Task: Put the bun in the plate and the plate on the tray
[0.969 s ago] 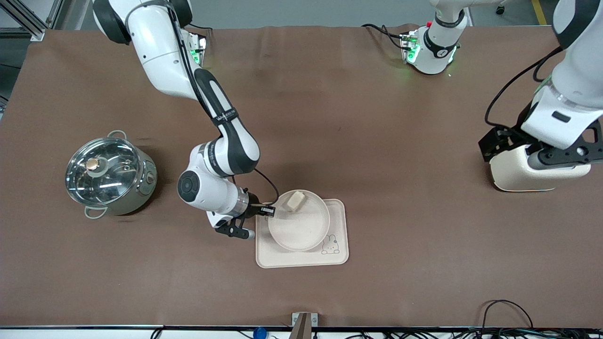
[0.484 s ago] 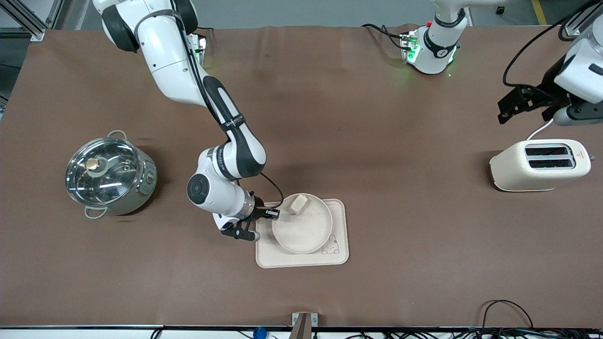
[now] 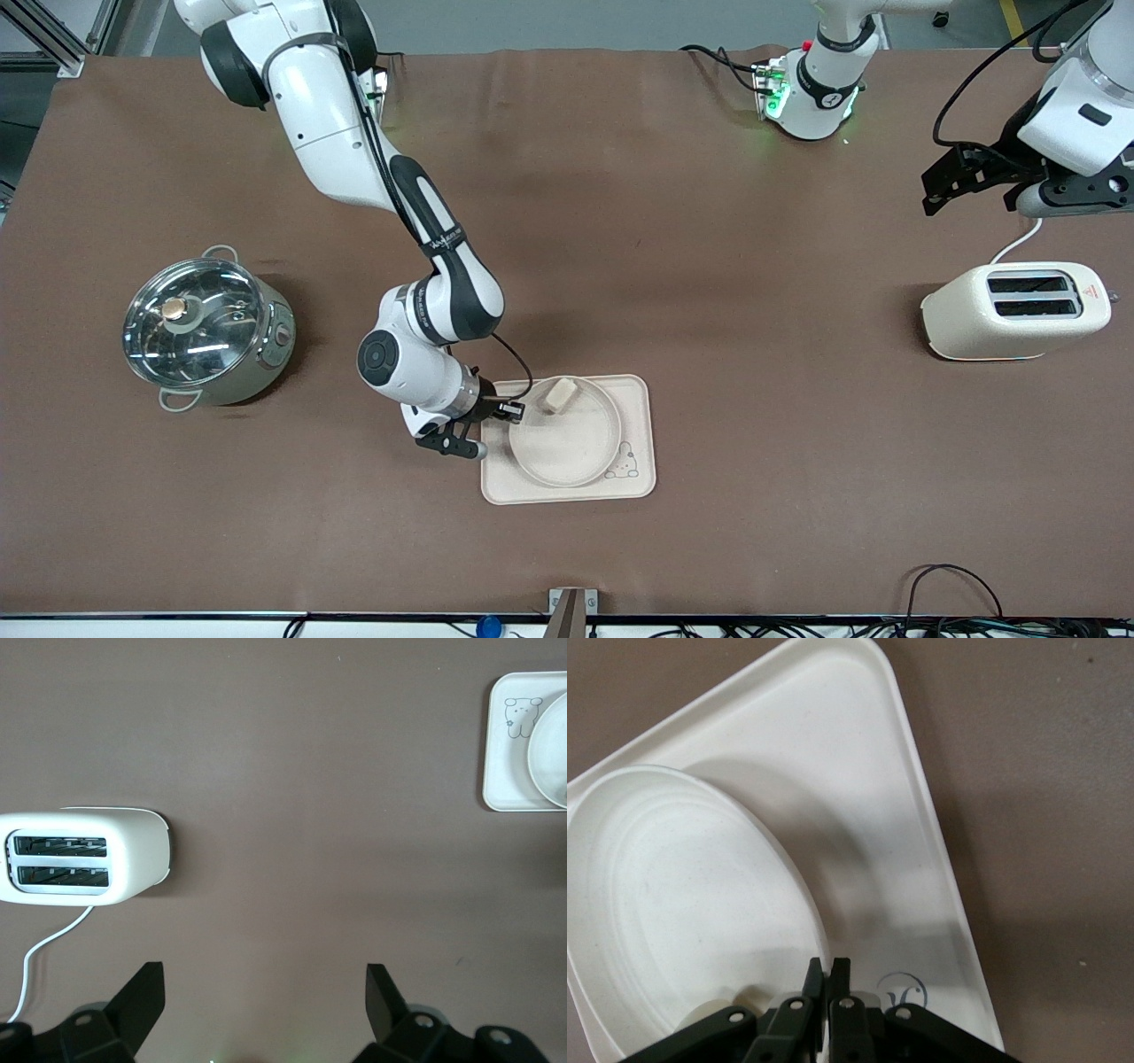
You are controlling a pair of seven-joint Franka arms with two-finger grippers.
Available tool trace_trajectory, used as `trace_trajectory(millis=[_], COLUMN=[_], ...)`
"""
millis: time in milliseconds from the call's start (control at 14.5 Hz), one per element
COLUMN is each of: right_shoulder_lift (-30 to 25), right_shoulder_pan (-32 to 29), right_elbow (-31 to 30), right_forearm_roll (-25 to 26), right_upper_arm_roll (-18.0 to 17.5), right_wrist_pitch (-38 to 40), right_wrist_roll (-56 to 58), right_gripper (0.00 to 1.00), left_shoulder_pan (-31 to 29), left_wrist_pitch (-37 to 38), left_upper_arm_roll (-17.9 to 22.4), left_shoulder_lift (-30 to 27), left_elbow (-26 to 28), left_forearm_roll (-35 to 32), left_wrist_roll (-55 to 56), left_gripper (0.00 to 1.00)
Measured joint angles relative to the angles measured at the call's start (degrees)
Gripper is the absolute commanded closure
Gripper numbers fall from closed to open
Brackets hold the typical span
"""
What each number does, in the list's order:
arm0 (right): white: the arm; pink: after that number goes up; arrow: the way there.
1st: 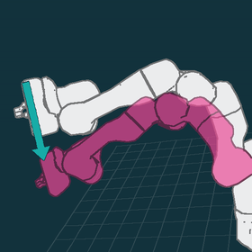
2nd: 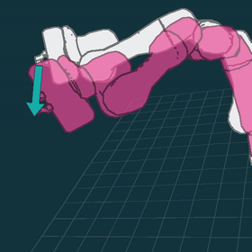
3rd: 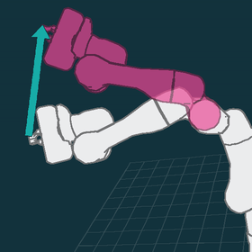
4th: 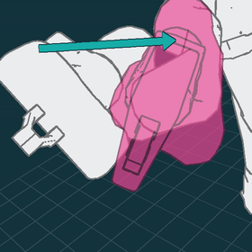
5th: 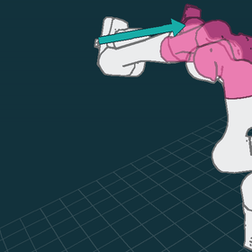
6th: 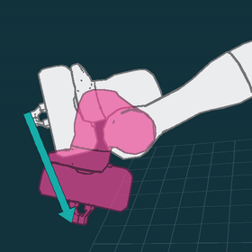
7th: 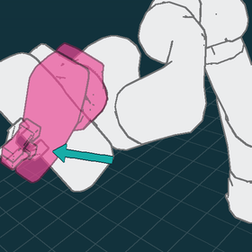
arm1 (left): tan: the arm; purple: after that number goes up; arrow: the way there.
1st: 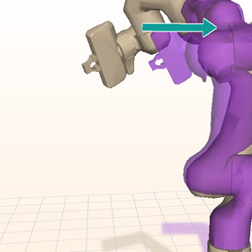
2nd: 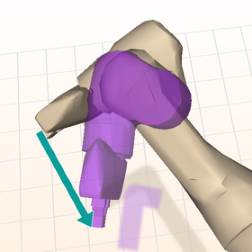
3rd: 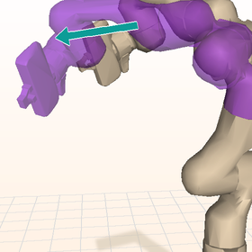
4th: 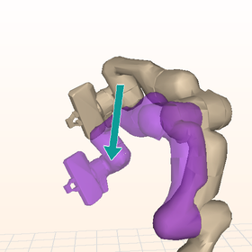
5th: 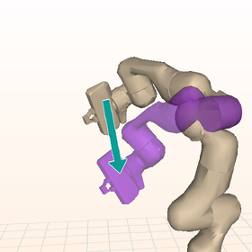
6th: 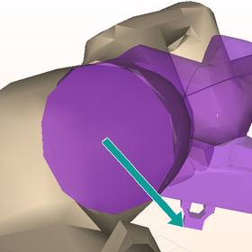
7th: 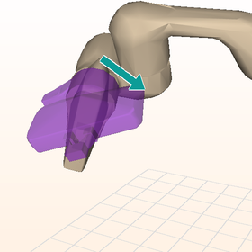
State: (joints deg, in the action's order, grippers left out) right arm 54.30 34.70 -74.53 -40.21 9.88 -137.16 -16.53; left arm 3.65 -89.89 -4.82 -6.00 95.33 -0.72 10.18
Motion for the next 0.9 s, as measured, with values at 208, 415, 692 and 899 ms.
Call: trace_trajectory(millis=[208,415,692,899], right_shoulder_lift=[0.0,0.1,0.1,0.1], right_shoulder_pan=[-0.4,-1.6,-2.7,-2.7], right_elbow=[0.4,0.9,1.3,1.4], right_forearm_roll=[0.0,0.0,0.0,0.0], right_upper_arm_roll=[0.0,0.1,0.1,0.0], right_wrist_pitch=[0.0,-0.1,0.0,0.0], right_wrist_roll=[0.0,0.0,0.0,0.0], right_gripper=[1.0,1.0,1.0,1.0], left_shoulder_pan=[0.0,-0.1,-0.1,-0.3], left_wrist_pitch=[-0.2,-0.2,-0.2,-0.2], left_upper_arm_roll=[0.0,0.0,0.1,0.4], left_shoulder_lift=[0.0,0.0,0.0,0.0], left_elbow=[-0.1,-0.3,-0.5,-0.5], left_forearm_roll=[0.0,0.0,0.0,0.0], left_wrist_roll=[0.0,0.0,0.0,0.0], left_gripper=[0.0,0.0,0.0,0.0])
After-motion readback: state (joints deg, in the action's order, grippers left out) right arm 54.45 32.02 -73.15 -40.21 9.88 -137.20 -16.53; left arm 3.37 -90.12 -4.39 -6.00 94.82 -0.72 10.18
